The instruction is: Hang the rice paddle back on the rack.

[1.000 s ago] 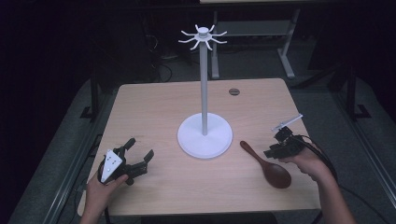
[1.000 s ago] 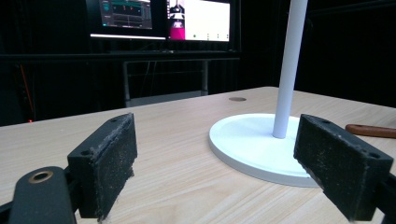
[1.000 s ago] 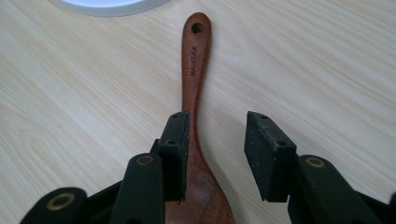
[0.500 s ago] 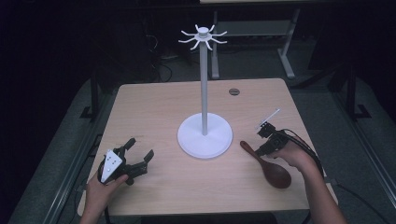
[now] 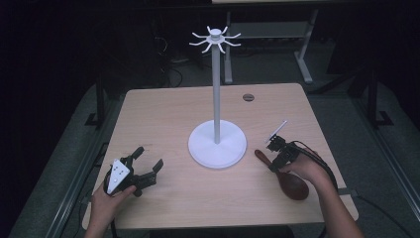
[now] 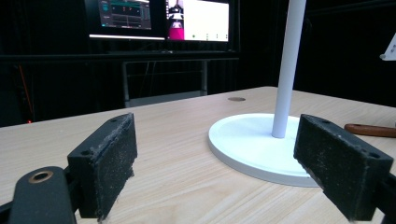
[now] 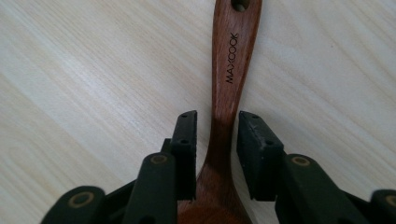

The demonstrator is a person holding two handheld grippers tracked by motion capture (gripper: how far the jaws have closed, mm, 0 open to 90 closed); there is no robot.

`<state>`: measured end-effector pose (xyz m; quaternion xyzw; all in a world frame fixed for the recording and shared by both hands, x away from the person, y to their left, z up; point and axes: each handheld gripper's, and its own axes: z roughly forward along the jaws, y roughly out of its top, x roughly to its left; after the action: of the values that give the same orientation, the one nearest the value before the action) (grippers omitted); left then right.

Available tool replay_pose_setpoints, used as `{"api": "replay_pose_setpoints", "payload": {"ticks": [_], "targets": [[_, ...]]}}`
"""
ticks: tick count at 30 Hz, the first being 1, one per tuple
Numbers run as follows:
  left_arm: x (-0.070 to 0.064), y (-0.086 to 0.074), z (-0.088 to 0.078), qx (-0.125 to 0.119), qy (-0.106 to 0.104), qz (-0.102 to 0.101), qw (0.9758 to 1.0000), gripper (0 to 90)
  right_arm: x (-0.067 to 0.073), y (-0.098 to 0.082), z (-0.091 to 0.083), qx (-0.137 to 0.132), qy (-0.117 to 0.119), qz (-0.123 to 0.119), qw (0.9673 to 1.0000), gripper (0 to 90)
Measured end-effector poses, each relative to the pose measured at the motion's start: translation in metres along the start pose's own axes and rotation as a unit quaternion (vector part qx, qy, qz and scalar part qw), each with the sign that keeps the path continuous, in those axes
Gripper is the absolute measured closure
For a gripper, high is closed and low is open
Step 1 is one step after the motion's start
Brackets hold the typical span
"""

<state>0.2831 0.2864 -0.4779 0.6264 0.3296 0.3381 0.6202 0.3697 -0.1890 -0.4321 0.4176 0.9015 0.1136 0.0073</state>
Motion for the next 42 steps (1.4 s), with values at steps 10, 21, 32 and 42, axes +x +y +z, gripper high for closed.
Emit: {"api": "replay_pose_setpoints", "payload": {"ticks": [10,21,32,42], "targets": [[0.0,0.0,0.0,0.001,0.0,0.0,1.0,12.9,0.001,0.001,0.006,0.008,-0.016,-0.003,0.9998,73.8],[0.0,0.0,0.0,0.0,-0.001,-0.001,1.0,12.9,0.0,-0.001,0.005,-0.001,-0.02,0.003,0.9998,77.8],[0.0,0.0,0.0,0.001,-0.001,-0.001,1.0,12.9,-0.011,-0.014,-0.007,-0.074,0.006,0.021,0.997,77.8],[0.0,0.0,0.0,0.001,-0.001,-0.001,1.0,12.9,-0.018,-0.031,-0.018,-0.157,0.028,0.04,0.9864,77.9]]}}
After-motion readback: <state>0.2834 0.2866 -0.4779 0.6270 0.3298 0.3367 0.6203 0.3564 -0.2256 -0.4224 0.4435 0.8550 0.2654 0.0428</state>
